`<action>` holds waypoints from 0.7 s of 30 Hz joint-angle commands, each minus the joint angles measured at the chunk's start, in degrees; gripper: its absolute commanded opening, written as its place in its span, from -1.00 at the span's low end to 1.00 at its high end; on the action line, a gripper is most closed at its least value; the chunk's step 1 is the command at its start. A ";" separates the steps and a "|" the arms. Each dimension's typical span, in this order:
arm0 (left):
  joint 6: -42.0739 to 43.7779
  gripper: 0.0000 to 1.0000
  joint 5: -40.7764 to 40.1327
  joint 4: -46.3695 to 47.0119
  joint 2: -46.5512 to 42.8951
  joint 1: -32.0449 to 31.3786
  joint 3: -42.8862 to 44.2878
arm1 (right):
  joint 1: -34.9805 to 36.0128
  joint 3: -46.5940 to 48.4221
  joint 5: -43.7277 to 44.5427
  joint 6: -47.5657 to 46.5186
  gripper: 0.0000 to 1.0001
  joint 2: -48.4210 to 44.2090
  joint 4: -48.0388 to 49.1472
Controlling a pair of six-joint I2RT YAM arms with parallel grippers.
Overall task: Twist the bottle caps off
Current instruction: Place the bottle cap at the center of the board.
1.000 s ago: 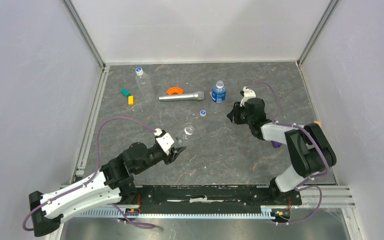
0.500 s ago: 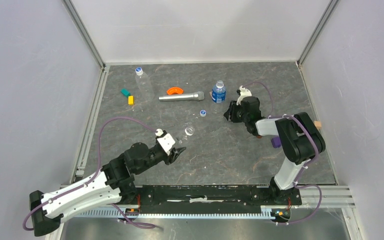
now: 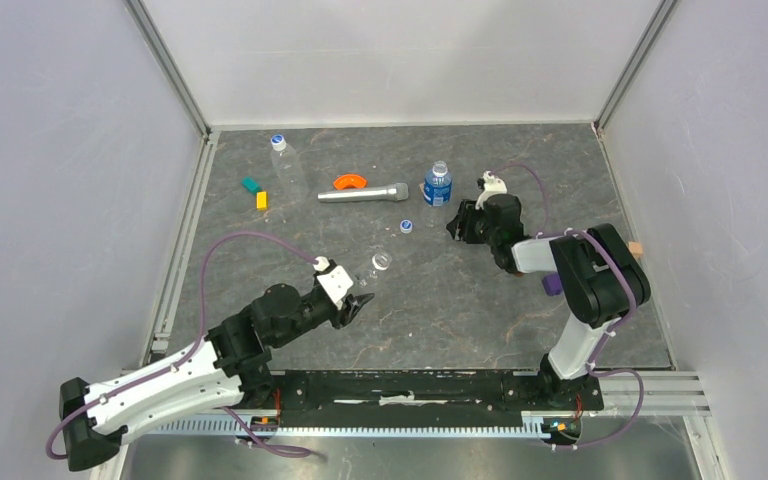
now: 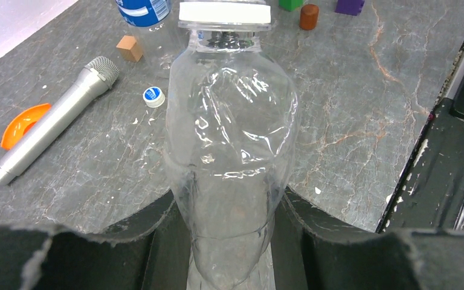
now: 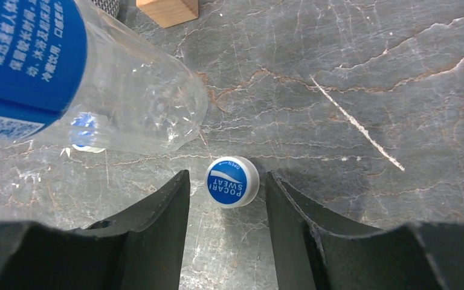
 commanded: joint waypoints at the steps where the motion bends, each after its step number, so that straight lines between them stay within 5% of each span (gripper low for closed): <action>1: -2.12 -0.54 -0.14 2.99 -1.23 -0.12 0.19 | -1.15 -2.58 -3.00 2.76 0.08 -2.84 2.72; 21: -3.16 -0.51 1.70 5.35 -0.15 -0.11 -0.61 | -1.22 -27.69 -22.77 20.57 0.21 -43.00 20.88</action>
